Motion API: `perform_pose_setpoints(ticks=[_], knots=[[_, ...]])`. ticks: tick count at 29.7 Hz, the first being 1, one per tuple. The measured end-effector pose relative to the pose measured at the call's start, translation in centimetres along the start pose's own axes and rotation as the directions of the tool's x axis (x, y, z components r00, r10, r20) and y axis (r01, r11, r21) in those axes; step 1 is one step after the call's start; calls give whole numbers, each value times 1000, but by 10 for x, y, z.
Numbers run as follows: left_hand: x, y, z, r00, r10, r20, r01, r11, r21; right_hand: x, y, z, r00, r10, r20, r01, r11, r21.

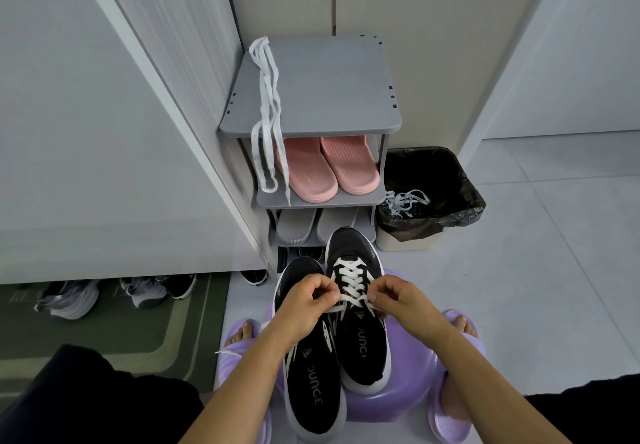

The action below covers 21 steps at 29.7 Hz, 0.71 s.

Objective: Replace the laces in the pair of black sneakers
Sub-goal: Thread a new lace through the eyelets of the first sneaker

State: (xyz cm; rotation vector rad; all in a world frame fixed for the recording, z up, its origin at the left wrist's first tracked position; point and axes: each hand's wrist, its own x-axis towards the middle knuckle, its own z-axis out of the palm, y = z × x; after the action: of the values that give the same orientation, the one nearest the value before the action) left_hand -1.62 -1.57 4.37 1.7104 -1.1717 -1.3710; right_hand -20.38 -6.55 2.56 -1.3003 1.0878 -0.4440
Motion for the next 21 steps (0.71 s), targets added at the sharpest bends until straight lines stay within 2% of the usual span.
perform_pose_setpoints(ticks=[2,5,7,9,12,17,19,21], knots=[[-9,-3,9,995,81,-62,-76,994,76,-6,5,8,997,-38,-67,35,998,-43],[-17,-11,29,966,193,-170,-111,911,397,-11,16,22,970,-128,-208,73,965,-254],[-19,-16,37,912,286,-294,-101,851,515,-16,15,27,935,-176,-308,86,955,-285],[-22,-17,39,852,387,-353,-116,797,593,-21,13,31,902,-208,-378,89,947,-309],[-24,-20,39,851,359,-384,-98,826,555,-26,12,35,870,-207,-447,82,956,-283],[-24,-18,40,858,358,-367,-96,816,569,-25,14,32,890,-169,-423,53,961,-272],[-25,-18,33,904,307,-297,-130,860,493,-28,15,25,925,-106,-365,33,979,-200],[-23,-13,22,964,208,-167,-144,932,332,-28,16,17,959,-4,-285,-37,989,-140]])
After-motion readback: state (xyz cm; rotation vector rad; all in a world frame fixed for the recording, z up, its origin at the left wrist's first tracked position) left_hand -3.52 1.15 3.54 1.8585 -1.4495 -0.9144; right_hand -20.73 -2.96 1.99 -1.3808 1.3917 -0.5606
